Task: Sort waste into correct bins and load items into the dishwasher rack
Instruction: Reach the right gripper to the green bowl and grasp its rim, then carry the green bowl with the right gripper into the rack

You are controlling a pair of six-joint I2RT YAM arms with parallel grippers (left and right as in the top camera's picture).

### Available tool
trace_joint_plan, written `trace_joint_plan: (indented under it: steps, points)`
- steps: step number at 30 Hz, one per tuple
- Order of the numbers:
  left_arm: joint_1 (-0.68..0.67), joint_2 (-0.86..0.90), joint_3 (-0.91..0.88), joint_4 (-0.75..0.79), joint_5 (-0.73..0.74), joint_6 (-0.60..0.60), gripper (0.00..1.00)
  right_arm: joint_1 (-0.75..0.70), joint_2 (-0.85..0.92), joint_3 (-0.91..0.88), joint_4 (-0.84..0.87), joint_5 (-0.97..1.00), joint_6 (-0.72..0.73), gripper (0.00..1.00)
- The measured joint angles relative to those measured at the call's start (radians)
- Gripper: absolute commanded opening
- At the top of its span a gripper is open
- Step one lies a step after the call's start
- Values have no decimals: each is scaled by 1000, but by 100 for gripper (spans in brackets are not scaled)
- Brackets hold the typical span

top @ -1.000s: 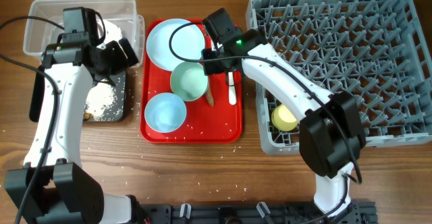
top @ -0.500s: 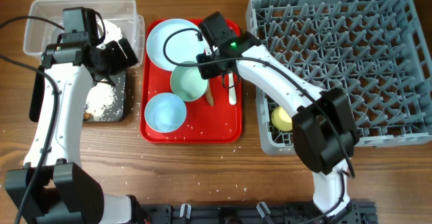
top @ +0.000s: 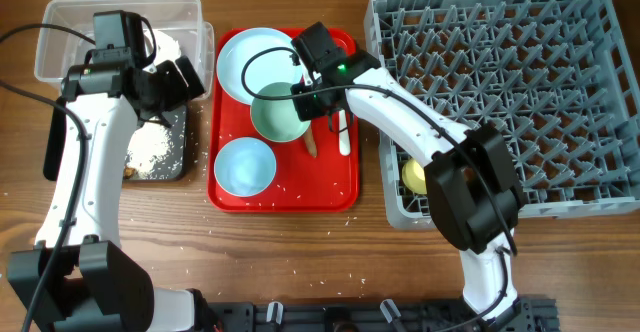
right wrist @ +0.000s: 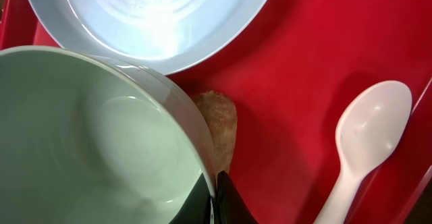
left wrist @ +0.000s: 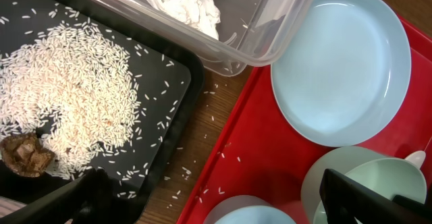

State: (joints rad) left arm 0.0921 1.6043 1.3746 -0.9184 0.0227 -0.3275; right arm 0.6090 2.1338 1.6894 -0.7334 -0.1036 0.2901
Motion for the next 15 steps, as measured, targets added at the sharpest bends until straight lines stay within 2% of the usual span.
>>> trace_joint_plan:
  steps: [15]
  points:
    - [0,0,0,0,0,0,100,-4,-144,0,-77,21,-7,4]
